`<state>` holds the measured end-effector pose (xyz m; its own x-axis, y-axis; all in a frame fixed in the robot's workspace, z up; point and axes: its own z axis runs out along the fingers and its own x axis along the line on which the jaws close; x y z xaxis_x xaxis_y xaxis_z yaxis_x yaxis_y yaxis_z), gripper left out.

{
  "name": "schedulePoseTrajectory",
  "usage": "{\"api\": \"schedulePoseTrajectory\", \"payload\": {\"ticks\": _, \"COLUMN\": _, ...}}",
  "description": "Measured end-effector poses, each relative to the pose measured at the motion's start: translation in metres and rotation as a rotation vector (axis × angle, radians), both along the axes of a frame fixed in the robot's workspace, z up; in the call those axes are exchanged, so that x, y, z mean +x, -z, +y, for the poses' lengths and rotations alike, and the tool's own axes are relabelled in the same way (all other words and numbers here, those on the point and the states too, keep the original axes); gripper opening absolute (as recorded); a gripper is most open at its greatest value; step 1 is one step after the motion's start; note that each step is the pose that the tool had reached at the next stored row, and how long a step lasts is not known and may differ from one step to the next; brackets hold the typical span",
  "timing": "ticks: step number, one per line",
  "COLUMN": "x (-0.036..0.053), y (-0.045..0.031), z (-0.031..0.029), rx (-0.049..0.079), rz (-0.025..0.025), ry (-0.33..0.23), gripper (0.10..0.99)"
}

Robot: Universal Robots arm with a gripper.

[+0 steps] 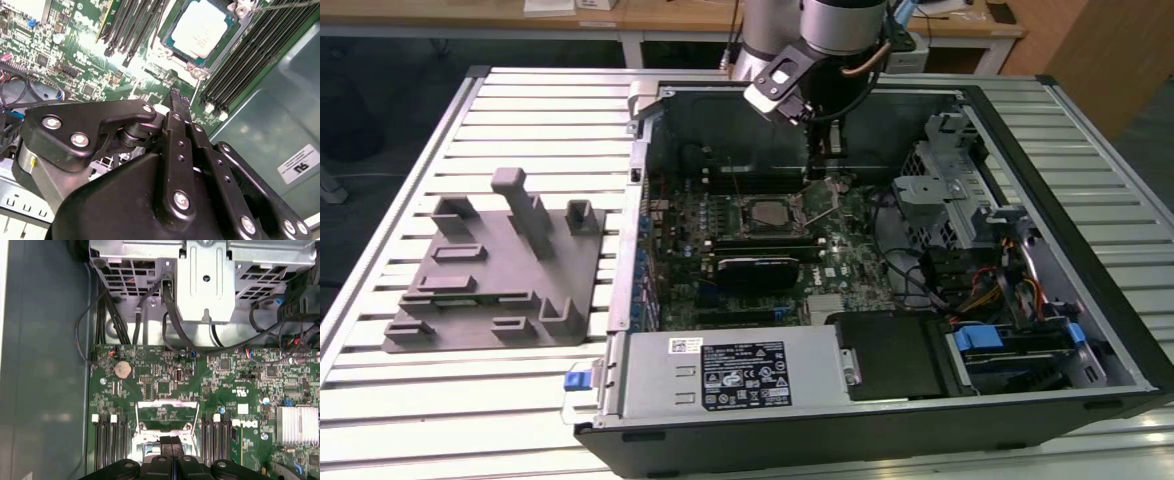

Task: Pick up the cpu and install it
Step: 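Close the cpu cover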

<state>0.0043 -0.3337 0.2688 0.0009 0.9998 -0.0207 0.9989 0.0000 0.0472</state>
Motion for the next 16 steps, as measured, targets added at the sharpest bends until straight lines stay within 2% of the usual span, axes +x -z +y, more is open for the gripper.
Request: {"api": "schedulePoseTrajectory", "payload": {"ticks": 16, "x": 0.0244, "y": 0.0, "z": 0.0, "rx": 0.0, "rz": 0.0, "ry": 0.0, "gripper": 0.106}}
